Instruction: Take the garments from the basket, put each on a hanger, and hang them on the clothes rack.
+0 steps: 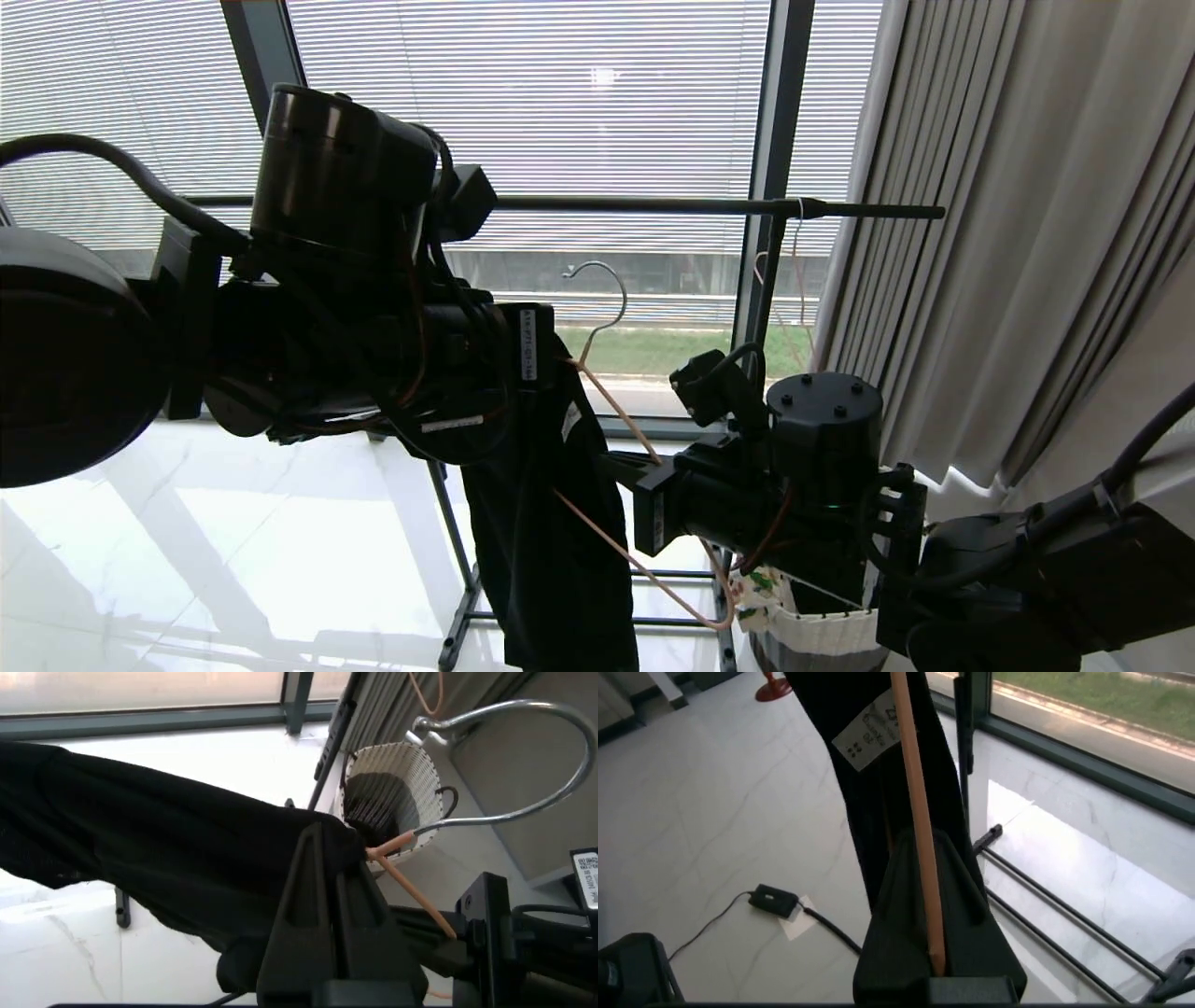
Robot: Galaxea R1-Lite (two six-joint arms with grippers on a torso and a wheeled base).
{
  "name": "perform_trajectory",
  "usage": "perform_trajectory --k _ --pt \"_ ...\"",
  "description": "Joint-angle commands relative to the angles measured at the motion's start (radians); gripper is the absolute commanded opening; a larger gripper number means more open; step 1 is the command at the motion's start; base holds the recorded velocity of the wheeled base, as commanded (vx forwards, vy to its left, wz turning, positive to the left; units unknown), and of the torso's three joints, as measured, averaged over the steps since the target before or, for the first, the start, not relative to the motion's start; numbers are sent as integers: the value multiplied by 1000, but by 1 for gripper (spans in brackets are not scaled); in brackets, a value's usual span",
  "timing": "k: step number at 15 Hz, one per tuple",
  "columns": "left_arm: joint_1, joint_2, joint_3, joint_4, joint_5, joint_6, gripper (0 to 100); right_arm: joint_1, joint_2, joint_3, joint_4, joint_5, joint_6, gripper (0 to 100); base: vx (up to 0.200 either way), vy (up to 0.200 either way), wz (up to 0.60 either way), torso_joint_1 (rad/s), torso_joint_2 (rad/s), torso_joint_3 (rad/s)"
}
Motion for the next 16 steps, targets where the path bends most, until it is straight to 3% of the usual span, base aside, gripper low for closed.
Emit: perform_trajectory --k 1,7,9,11,13,14,15,16 --pt "-6 -8 6 -1 1 3 100 1 -5 -8 0 -3 0 0 0 0 0 0 0 0" --pt "-3 -98 52 -1 -1 63 100 -9 -31 -6 0 -25 -26 0 0 0 0 0 0 0" --pt "9 -163 120 -2 -5 109 100 -28 -44 3 0 -25 -104 0 0 0 0 0 0 0" --pt "79 -222 206 -44 -51 188 100 -59 -74 12 0 29 -185 0 0 0 0 0 0 0" --pt "224 -267 339 -208 -323 351 100 -99 -143 51 49 158 -241 0 0 0 0 0 0 0" --pt "261 -273 370 -239 -389 408 100 -107 -159 57 67 172 -256 0 0 0 0 0 0 0" --pt "360 -284 447 -285 -582 583 100 -131 -217 80 127 251 -302 0 0 0 0 0 0 0" --pt "400 -290 471 -285 -675 664 100 -147 -252 89 171 297 -333 0 0 0 0 0 0 0"
